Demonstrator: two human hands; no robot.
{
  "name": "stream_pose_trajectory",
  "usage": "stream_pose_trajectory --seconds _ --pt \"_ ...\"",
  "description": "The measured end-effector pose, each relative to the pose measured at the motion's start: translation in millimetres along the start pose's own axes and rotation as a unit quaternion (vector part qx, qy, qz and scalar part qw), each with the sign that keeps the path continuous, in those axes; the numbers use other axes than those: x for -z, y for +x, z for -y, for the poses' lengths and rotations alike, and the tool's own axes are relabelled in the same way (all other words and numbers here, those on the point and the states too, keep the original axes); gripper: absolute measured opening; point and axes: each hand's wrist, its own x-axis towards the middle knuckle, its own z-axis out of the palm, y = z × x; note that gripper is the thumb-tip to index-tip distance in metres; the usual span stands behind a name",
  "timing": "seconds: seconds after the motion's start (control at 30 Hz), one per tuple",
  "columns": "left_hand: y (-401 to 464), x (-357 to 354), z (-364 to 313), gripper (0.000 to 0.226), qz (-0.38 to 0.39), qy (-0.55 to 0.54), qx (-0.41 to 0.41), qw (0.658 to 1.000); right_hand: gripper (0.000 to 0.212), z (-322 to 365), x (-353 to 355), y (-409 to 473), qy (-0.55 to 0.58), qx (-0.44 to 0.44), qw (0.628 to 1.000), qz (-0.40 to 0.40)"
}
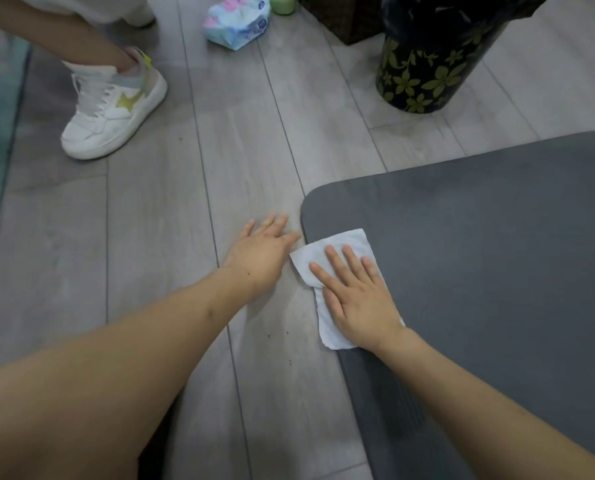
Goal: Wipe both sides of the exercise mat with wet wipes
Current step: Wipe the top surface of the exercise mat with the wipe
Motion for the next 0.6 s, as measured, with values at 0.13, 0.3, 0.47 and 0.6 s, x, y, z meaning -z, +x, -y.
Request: stream_pose_trajectory --seconds 0.13,0.3,0.47,0.6 --pt "-14 -6 10 0.069 -0.006 0.002 0.026 1.000 0.053 13 -3 -45 0.012 0.006 1.000 0.005" --pt "-13 -10 12 0.067 -0.013 -0.006 0.030 0.999 0.058 6 5 6 0.017 -0.037 0.999 0.027" --pt "-6 -11 9 0.067 -0.034 -0.007 0.012 0.999 0.060 -24 20 73 0.020 -0.109 0.993 0.034" --pt "4 -10 -4 0.069 -0.039 0.004 -0.006 0.999 0.058 -34 12 2 0.018 -0.178 0.984 0.012"
